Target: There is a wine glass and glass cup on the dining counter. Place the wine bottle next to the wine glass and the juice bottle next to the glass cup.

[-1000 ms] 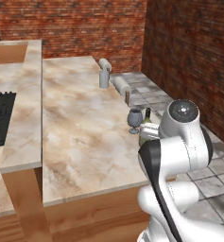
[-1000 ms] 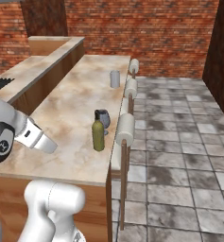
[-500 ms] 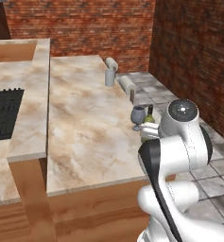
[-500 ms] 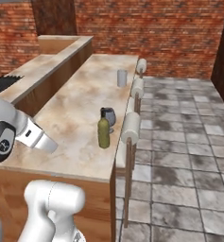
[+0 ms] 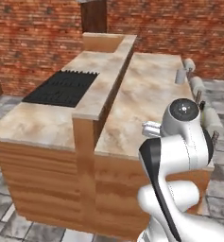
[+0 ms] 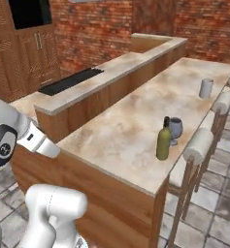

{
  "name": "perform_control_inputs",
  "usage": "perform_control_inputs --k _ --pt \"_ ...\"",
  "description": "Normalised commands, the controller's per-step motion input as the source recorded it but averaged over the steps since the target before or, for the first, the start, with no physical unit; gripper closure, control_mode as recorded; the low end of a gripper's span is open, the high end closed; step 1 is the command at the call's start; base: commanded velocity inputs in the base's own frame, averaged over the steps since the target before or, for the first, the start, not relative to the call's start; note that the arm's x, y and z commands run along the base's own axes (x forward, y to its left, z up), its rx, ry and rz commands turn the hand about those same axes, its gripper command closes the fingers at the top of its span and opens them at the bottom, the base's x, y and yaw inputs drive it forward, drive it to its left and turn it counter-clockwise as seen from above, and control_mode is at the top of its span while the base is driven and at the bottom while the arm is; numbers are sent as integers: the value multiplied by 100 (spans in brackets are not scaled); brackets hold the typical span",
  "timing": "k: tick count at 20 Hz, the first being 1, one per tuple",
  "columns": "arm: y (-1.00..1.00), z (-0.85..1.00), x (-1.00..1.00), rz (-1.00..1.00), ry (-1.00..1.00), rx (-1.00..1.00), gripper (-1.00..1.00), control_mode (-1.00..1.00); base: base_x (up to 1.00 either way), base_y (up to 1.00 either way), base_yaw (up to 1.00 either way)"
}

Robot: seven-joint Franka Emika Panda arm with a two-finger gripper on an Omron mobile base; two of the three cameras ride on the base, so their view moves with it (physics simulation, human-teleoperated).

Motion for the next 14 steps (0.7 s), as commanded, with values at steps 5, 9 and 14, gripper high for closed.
perform_control_inputs --k 5,9,14 --pt "0 0 0 0 0 0 -100 100 -5 3 100" --pt "0 0 0 0 0 0 -100 100 -4 0 100" --pt "0 0 0 0 0 0 -100 100 7 0 93"
